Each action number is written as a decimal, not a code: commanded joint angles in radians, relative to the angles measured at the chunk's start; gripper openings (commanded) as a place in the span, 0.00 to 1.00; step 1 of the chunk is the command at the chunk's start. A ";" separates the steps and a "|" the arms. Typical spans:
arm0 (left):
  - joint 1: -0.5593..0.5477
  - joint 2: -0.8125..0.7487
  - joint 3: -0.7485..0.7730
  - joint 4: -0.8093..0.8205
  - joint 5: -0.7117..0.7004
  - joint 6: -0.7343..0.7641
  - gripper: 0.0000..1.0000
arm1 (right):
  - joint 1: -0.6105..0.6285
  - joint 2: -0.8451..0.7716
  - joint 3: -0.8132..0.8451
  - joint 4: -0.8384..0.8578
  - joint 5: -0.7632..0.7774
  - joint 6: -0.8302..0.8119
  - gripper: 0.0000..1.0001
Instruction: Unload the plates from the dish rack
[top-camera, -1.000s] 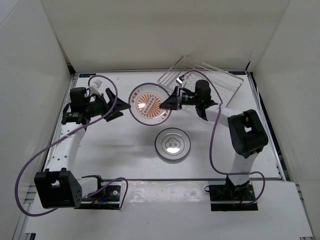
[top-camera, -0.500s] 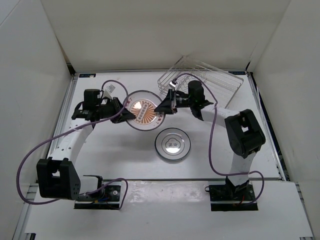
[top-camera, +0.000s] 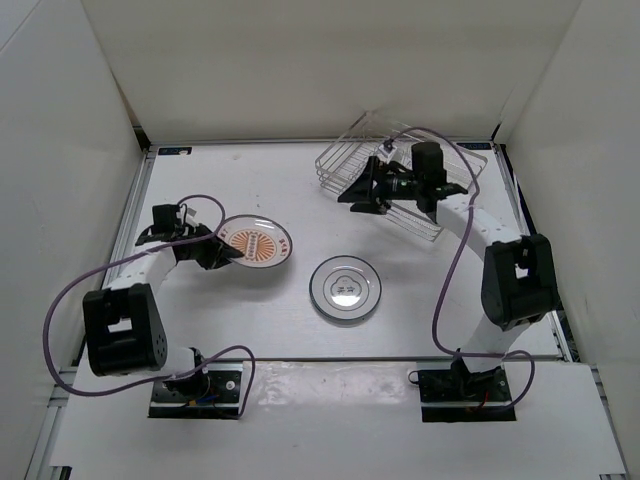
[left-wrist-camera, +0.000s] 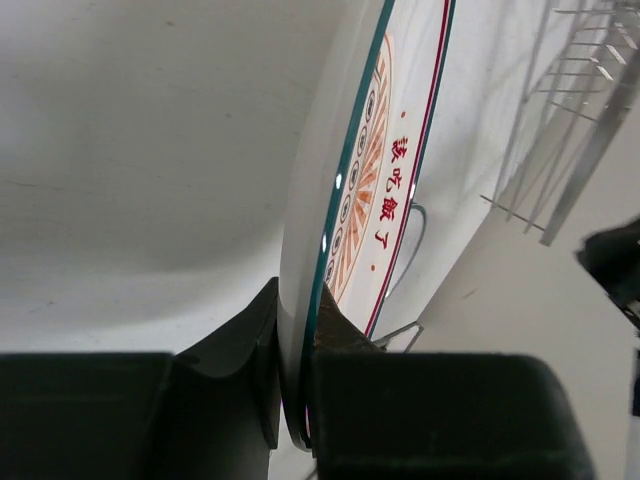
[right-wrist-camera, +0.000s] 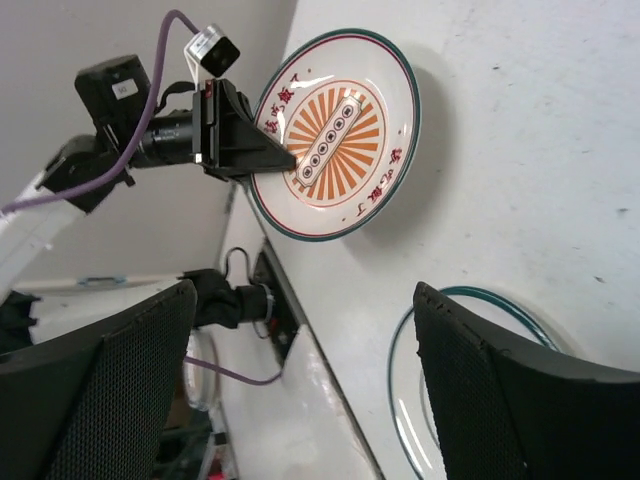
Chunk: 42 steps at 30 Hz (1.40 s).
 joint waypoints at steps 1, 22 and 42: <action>-0.001 0.029 0.024 0.016 -0.002 0.041 0.04 | 0.000 -0.053 0.118 -0.196 0.024 -0.171 0.90; -0.007 -0.087 -0.123 -0.349 -0.287 0.145 0.99 | -0.073 -0.107 0.331 -0.631 0.408 -0.210 0.90; -0.017 -0.646 0.144 -0.450 -0.505 0.357 1.00 | -0.144 -0.352 0.281 -1.052 1.174 -0.243 0.90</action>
